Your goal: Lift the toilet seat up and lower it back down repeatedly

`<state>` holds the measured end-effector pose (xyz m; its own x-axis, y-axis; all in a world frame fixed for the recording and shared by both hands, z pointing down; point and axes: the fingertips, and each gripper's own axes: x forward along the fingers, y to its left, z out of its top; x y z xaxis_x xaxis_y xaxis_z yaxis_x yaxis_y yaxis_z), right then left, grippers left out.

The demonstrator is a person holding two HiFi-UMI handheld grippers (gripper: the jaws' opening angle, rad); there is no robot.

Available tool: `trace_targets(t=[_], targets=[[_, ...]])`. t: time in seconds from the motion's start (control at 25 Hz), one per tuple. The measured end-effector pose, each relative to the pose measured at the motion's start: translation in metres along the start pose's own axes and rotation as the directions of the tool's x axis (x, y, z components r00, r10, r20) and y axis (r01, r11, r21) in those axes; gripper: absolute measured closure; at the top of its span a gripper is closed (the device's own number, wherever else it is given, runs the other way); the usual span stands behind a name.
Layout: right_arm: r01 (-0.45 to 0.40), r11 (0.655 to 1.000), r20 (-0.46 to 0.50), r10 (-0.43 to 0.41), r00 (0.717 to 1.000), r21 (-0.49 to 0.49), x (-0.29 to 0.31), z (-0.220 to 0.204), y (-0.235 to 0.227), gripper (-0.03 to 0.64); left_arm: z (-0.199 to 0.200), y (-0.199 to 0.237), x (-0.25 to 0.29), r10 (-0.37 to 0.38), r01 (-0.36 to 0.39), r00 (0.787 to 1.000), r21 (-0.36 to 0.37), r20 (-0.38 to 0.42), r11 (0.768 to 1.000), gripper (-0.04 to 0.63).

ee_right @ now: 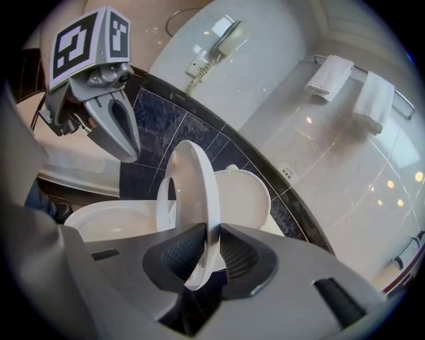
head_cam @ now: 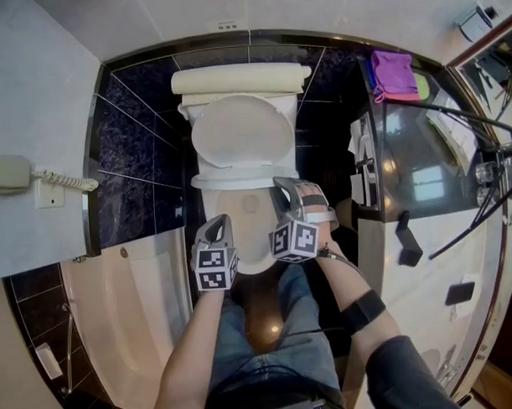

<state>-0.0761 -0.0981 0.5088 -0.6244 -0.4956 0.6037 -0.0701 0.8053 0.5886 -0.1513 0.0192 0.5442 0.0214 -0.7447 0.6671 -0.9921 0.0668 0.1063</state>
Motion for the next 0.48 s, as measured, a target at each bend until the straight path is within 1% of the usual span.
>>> trace_targets(t=[0.2,0.36,0.48], targets=[[-0.008,1.0,-0.016,0.007,1.0,-0.021,-0.016,-0.005,0.03,0.531,-0.003,-0.007,0.004,-0.033,0.033,0.999,-0.008,0.003,0.999,0.595],[-0.025,0.999,-0.03,0.024,0.999,-0.044,-0.029,-0.01,0.057,0.532,-0.015,-0.004,0.005,-0.026,0.026,1.0,0.002,0.008,1.0,0.595],[-0.041,0.997,-0.042,0.039,0.998,-0.064,-0.038,-0.016,0.078,0.532,-0.018,-0.011,-0.002,-0.041,0.041,0.999,-0.005,0.01,0.999,0.595]])
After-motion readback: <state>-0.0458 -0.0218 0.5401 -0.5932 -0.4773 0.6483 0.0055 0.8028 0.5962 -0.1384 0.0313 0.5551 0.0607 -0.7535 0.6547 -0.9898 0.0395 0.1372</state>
